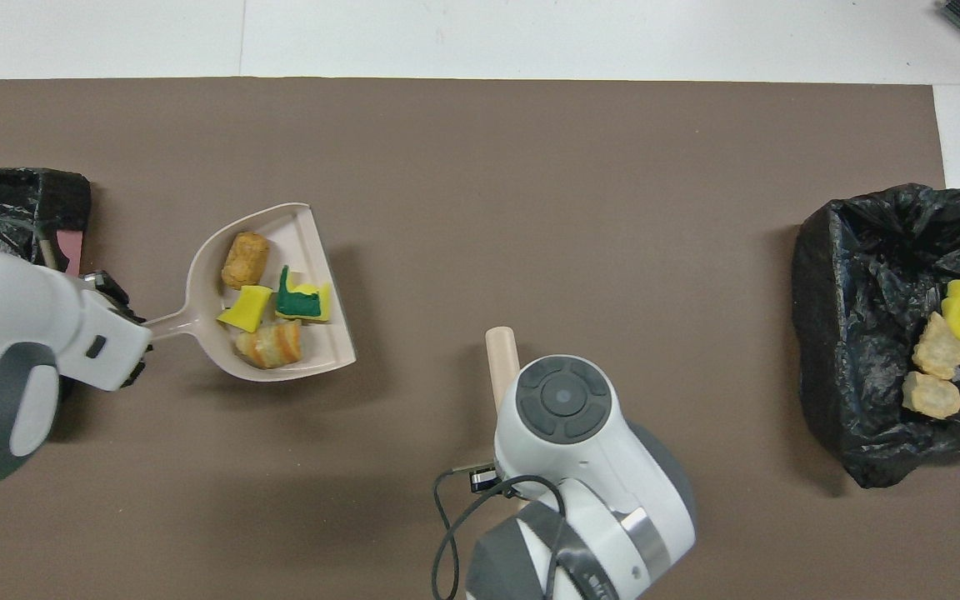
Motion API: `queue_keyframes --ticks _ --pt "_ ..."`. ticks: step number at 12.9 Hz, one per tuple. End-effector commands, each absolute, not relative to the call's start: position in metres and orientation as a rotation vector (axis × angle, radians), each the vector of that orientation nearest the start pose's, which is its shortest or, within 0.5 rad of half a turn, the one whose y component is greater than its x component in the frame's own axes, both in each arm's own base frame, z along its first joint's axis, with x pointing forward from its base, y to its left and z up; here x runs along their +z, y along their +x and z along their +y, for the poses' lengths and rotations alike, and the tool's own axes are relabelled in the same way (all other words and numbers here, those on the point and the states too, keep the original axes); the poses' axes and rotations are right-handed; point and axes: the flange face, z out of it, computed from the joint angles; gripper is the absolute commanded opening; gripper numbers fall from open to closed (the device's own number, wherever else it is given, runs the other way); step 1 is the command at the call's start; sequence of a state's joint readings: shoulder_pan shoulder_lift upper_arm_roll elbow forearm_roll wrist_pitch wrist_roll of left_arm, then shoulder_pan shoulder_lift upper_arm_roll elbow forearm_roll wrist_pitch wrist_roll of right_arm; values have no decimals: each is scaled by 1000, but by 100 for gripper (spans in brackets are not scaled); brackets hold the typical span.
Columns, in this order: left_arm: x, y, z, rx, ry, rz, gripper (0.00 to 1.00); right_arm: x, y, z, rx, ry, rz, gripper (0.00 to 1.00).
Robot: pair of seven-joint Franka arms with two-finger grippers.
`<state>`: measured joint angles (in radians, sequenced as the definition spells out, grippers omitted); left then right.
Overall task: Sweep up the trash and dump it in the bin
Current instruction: 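Carry the loaded dustpan with the left gripper to the nearby black bag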
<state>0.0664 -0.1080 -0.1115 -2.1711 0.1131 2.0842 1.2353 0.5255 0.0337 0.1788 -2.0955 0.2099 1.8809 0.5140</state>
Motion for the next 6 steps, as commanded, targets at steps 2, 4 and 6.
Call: queue_keyframes --ticks 2,4,6 --pt "484 520 93 57 -2421 1795 0 358 349 412 415 -3119 -64 0" --pt "495 513 154 33 -2521 1642 0 346 326 438 403 -3124 -70 0" --pt "507 506 208 12 -2558 1578 0 336 314 453 381 -3125 2 0"
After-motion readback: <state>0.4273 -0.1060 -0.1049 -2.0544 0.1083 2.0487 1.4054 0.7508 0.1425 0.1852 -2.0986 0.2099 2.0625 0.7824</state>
